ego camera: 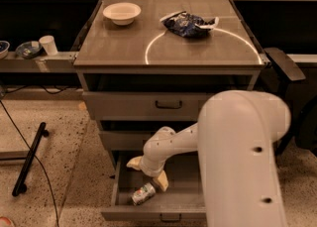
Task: Pick 7up can from bottom drawer and place on counter
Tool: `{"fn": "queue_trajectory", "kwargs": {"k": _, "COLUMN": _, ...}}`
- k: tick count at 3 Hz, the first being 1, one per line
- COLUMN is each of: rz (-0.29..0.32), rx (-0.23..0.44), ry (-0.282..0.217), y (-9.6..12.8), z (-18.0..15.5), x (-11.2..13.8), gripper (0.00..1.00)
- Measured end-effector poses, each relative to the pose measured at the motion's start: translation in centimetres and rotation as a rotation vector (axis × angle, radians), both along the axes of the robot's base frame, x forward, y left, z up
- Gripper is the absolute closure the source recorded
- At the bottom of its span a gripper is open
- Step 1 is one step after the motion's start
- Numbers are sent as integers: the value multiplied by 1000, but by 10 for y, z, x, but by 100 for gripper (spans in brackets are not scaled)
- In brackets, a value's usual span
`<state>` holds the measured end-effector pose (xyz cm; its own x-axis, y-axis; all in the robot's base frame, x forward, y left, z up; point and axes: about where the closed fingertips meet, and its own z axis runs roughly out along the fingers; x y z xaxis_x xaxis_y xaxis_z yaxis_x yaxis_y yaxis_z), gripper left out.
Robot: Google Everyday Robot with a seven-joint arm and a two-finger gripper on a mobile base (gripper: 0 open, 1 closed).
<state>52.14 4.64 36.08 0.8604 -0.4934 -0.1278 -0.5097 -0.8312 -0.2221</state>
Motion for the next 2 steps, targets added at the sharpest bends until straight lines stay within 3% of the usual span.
{"fn": "queue_trajectory", "kwargs": {"k": 1, "rz": -21, "rx": -4, "ry": 71, "y": 0, "z": -65, "x": 1, "gripper": 0}}
{"fn": "queue_trajectory", "kwargs": {"k": 2, "rz": -24, "rx": -6, "ry": 84, "y": 9, "z": -108, "x": -2, "gripper": 0}}
